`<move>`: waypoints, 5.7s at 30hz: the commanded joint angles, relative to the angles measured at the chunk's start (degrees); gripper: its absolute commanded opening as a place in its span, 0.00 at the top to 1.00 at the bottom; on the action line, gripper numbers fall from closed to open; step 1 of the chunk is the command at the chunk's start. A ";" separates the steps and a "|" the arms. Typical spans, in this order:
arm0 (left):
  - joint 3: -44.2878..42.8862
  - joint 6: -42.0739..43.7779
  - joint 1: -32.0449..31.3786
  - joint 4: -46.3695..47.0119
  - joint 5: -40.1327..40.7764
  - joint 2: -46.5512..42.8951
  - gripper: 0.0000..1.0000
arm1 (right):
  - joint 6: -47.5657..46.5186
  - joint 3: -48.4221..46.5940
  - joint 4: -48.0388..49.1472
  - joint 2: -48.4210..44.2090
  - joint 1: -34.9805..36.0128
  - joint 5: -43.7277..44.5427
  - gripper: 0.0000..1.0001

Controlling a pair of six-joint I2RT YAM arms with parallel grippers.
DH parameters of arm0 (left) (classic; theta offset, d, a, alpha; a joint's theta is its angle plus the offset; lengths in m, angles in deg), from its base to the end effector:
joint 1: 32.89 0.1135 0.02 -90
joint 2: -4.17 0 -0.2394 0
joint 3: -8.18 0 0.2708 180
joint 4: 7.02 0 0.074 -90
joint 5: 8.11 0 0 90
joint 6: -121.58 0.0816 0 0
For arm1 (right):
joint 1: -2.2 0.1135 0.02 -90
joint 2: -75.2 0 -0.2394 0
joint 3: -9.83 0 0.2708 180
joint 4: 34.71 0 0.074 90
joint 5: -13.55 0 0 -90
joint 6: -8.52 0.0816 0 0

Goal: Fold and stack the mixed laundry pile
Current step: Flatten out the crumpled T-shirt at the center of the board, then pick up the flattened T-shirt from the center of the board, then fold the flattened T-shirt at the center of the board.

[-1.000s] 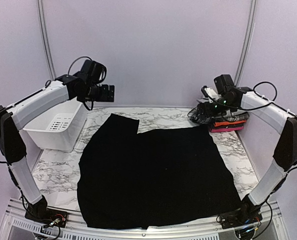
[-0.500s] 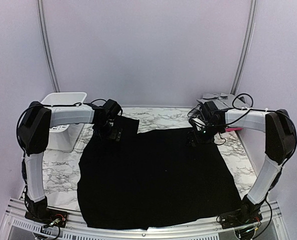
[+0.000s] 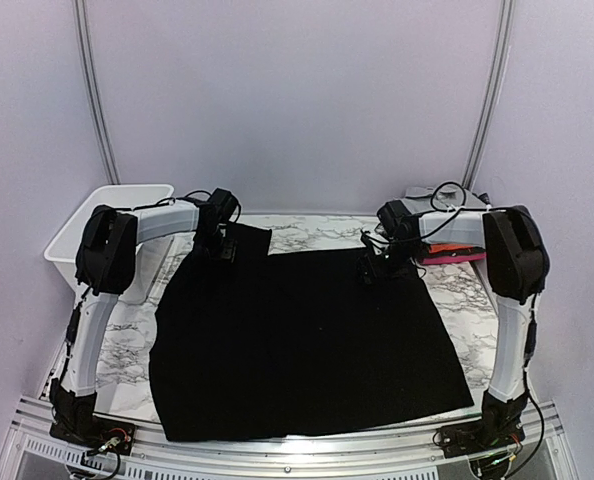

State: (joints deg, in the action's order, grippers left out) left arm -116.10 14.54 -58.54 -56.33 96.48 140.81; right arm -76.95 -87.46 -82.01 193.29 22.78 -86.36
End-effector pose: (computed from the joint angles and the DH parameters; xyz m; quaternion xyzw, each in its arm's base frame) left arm 0.4877 -0.2114 0.0853 0.0412 0.9614 0.0263 0.2709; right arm 0.4102 0.1690 0.0853 -0.1528 0.9663 0.1239 0.1663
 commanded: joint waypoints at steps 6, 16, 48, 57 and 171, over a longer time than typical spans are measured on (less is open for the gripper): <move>-27.99 4.81 6.43 -6.47 3.06 18.03 0.24 | 2.15 -19.02 -3.42 12.43 -0.56 0.24 0.16; -28.02 4.76 6.84 1.13 -5.69 4.07 0.01 | 3.34 -24.87 -4.33 4.71 -0.15 -4.84 0.15; 74.31 -43.01 -6.61 -7.35 -8.16 -86.45 0.08 | 45.85 47.70 -23.67 -67.21 7.79 7.94 0.51; 74.66 -49.65 -6.61 -8.91 -7.93 -83.37 0.15 | 58.72 54.65 -24.21 -67.28 8.13 4.95 0.53; 58.75 -41.37 -0.63 -21.69 -6.79 -74.66 1.00 | 59.18 37.58 -18.81 -58.82 -1.48 11.62 1.00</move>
State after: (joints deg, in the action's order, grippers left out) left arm -54.79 -30.94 -59.50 -75.91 87.59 64.29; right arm -13.67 -46.46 -103.10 131.58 22.98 -75.33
